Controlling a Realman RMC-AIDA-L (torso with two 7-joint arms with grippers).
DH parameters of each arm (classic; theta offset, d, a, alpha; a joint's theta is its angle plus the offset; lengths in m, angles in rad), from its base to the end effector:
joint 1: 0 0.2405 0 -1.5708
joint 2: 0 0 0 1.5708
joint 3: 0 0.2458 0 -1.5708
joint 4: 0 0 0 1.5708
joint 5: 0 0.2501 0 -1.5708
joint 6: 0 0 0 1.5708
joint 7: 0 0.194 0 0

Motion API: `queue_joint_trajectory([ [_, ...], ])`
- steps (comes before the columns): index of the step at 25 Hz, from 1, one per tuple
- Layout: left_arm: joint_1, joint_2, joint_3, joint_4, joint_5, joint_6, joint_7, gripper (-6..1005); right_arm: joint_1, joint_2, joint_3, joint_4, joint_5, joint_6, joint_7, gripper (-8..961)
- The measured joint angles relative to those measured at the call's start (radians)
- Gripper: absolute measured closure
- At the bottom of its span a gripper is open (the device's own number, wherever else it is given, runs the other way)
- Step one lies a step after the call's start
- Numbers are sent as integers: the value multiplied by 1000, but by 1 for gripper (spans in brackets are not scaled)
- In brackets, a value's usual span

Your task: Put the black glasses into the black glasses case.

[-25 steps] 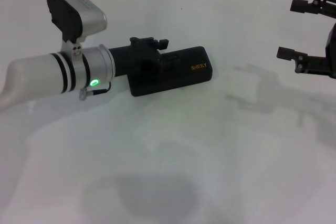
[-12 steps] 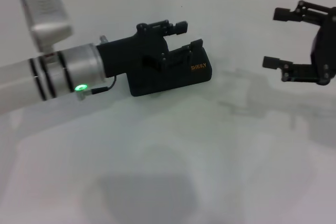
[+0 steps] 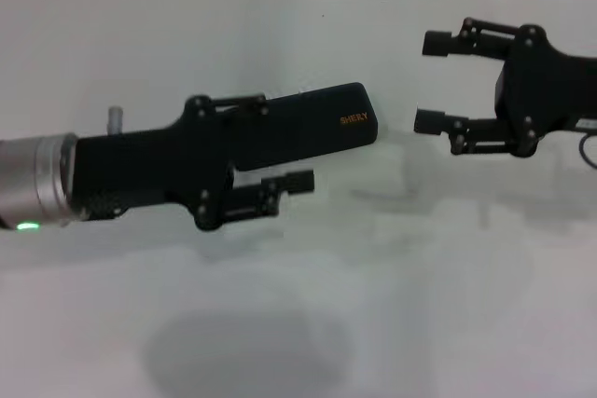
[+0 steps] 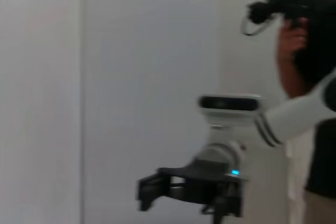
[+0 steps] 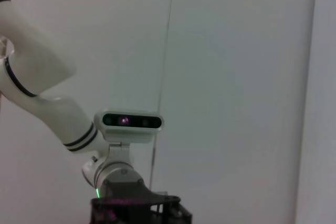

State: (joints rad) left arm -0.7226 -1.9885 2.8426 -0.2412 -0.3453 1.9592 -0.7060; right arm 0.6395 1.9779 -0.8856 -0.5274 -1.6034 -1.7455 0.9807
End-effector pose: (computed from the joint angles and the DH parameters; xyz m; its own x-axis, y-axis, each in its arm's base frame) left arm -0.2216 0.3207 -0.0352 0.6777 -0.0651 0.7324 0.0441 -0.9907 -0.1288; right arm 0.1751 0.3807 -0.0077 0.7307 0.1693 -0.6614 0.0167 -0.9729 -0.2306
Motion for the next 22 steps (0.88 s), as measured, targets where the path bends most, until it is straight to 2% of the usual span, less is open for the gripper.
queue_joint_trajectory([
  [2,6,-3,0,-2,20,11,24,388,6,2,-16,14,-1,7,1,172],
  [6,34,-7,0,-6,15,13,26,387,11,26,-57,14,-1,47,2,172],
  [11,48,0,0,-7,25,33,9,387,9,42,-58,21,7,80,-1,171],
  [16,81,-2,-6,-19,-1,38,20,386,7,44,-79,23,3,96,-23,171],
  [22,111,-14,-3,-23,-50,37,60,243,6,46,-110,35,7,124,-55,170],
])
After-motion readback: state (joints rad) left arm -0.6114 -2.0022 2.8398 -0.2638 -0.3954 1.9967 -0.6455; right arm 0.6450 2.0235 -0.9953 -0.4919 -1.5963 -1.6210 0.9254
